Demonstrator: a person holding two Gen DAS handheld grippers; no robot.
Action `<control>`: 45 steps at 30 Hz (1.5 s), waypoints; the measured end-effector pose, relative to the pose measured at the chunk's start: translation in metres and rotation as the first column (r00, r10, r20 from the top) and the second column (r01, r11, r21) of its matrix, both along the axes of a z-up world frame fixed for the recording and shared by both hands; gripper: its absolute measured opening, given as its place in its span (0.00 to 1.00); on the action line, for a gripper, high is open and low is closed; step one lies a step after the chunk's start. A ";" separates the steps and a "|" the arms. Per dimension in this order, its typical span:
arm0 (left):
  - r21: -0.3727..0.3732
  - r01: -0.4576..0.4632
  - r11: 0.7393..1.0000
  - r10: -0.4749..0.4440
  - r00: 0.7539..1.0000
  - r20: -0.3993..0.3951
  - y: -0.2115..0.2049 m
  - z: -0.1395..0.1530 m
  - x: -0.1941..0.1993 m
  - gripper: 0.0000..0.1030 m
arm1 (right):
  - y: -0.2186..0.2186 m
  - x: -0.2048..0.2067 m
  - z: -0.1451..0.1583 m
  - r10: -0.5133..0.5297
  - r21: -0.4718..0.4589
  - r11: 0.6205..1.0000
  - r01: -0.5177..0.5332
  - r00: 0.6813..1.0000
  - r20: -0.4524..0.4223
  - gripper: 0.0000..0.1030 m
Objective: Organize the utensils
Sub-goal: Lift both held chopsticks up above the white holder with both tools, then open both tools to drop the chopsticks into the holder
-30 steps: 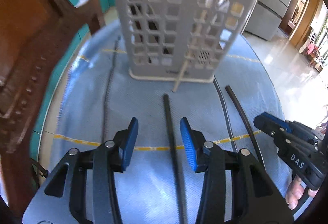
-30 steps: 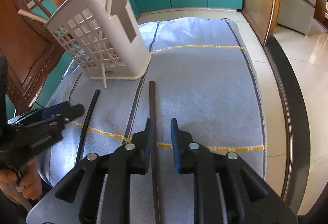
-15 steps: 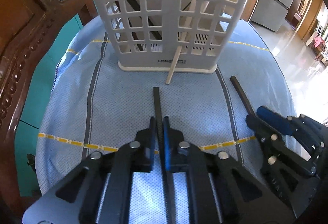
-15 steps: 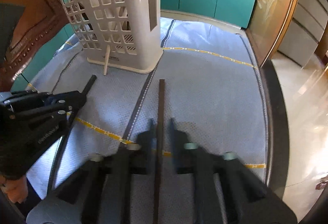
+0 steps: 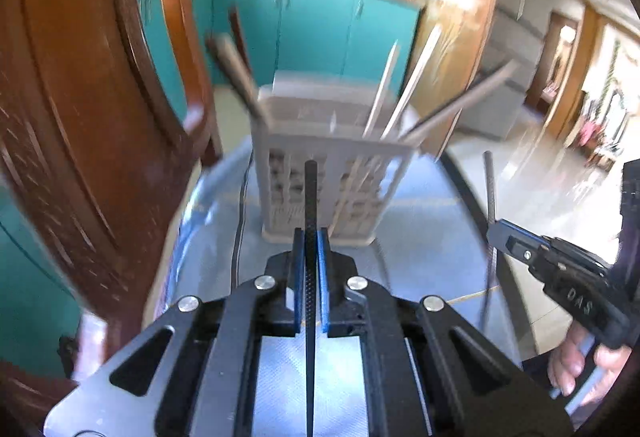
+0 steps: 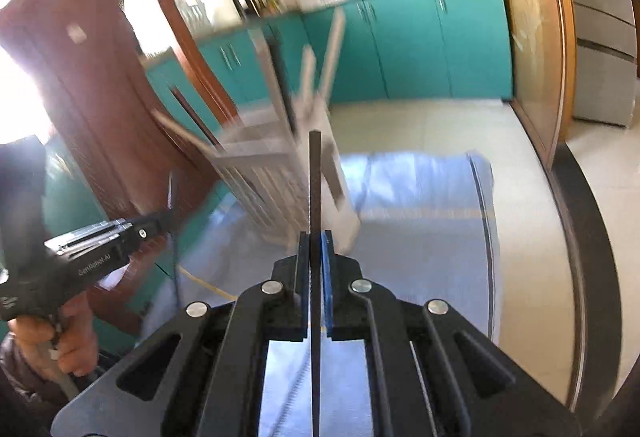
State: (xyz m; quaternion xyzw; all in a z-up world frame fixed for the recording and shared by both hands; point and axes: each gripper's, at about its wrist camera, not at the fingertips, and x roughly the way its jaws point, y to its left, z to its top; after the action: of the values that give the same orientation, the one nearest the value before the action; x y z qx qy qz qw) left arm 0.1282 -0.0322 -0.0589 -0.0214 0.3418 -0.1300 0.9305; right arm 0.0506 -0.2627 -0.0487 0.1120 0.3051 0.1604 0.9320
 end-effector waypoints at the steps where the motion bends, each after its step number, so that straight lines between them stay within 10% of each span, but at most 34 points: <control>1: -0.021 0.006 1.000 -0.005 1.000 0.020 0.004 0.011 -0.004 0.07 | -0.001 -0.003 0.008 0.005 0.009 1.000 -0.005 1.000 0.016 0.06; 11: -0.114 -0.013 0.993 0.043 0.962 0.271 0.023 0.131 0.000 0.06 | 0.003 0.013 0.144 -0.007 0.125 0.992 -0.034 0.951 0.308 0.06; 16: -0.239 -0.027 0.971 0.105 0.941 0.322 0.034 0.160 0.032 0.07 | -0.002 0.049 0.156 -0.034 0.162 0.987 -0.017 0.950 0.310 0.06; 21: -0.313 -0.086 0.946 0.184 0.936 0.301 0.045 0.150 0.062 0.06 | -0.001 0.069 0.147 -0.057 0.118 0.993 0.018 0.942 0.330 0.06; 33: -0.148 -0.182 0.972 0.213 0.950 0.230 0.002 0.101 0.108 0.07 | 0.042 0.099 0.100 0.000 -0.138 0.990 0.037 0.965 0.264 0.06; 45: -0.119 -0.200 0.973 0.221 0.953 0.206 0.005 0.075 0.106 0.07 | 0.016 0.104 0.088 -0.031 -0.097 0.994 0.053 0.976 0.218 0.21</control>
State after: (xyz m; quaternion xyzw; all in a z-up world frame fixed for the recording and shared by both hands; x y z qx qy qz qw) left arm 0.2338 -0.0276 0.0159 -0.0884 0.2269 -0.0481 0.9687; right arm 0.1543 -0.2469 0.0390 0.0525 0.2075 0.1361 0.9673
